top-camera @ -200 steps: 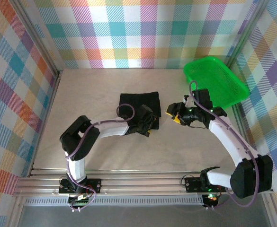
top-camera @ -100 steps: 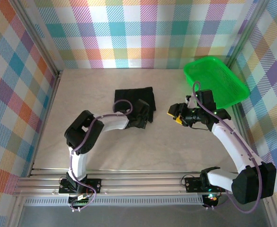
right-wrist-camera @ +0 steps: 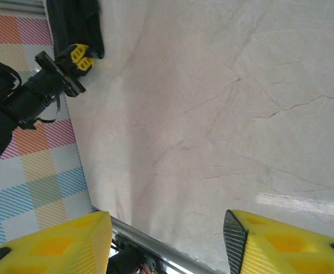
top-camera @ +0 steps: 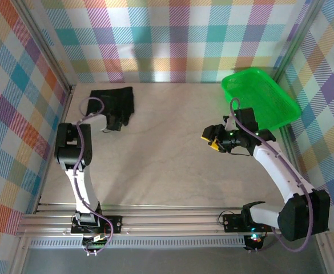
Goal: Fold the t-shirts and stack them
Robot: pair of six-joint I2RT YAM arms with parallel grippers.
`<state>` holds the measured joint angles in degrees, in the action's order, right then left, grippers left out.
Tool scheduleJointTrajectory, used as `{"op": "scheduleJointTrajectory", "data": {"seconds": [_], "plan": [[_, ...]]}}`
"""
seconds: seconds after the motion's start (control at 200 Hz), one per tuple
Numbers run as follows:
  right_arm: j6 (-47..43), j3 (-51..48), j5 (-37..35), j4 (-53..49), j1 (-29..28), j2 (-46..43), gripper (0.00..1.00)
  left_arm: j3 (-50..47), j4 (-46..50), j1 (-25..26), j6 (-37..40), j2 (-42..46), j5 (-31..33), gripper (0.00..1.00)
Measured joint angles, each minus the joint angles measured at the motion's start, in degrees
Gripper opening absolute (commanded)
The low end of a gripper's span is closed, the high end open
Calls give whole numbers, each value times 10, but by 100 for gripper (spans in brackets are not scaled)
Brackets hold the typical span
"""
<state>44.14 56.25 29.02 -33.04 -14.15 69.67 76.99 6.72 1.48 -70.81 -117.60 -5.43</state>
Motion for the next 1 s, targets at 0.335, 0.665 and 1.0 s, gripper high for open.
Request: {"op": "scheduleJointTrajectory", "data": {"seconds": [0.335, 0.665, 1.0], "plan": [[2, 17, 5, 10, 3, 14, 55, 183, 59, -71, 114, -116, -46, 0], [1, 17, 29, 44, 3, 19, 55, 190, 111, -87, 204, -112, -47, 0], [4, 21, 49, 121, 3, 9, 67, 158, 173, -94, 267, -57, -44, 98]]}}
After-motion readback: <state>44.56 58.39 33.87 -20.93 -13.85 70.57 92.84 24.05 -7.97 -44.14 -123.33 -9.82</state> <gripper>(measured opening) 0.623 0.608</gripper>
